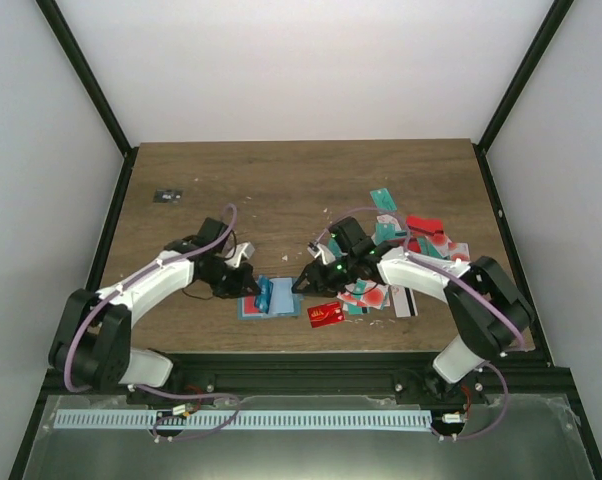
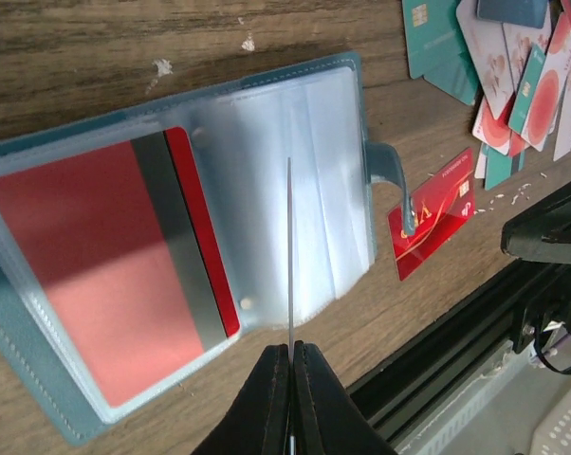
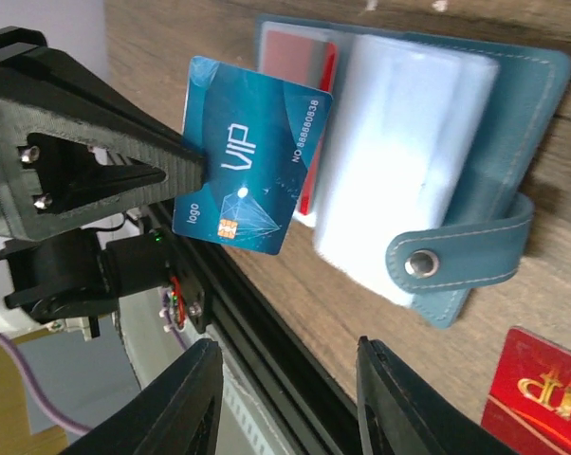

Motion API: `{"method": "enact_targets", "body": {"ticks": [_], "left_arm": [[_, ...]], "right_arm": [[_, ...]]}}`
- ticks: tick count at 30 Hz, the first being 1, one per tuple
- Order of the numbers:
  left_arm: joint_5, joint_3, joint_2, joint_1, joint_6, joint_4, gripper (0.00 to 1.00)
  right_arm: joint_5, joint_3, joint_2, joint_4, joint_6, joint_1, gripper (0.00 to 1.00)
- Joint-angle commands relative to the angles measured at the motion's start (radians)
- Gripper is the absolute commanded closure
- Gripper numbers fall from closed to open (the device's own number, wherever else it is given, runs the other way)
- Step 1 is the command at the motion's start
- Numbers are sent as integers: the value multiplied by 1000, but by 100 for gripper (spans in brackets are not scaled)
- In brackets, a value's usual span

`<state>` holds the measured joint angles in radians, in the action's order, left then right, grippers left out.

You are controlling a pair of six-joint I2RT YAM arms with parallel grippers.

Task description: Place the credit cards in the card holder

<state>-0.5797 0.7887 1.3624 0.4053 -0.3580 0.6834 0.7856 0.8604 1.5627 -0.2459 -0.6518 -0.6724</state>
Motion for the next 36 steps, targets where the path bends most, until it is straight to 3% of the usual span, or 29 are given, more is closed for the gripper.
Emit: {"method": "enact_targets", "body": {"ticks": [1,11,26,36], "left_arm": [[-30,-2,55,-7,39,-78,96],[-70,11,177,-8,81,-110,96],[-99,4,230,-9,60,-164,96],[-89,3,228,-8,47,-162,96]], "right_arm": [[-23,60,48,24,2,-10,60],[-9,72,158,49,6,-10,62],[-192,85,268,-52,-26,-9,68],[-219,23,136,-68,10,-1,51]]}}
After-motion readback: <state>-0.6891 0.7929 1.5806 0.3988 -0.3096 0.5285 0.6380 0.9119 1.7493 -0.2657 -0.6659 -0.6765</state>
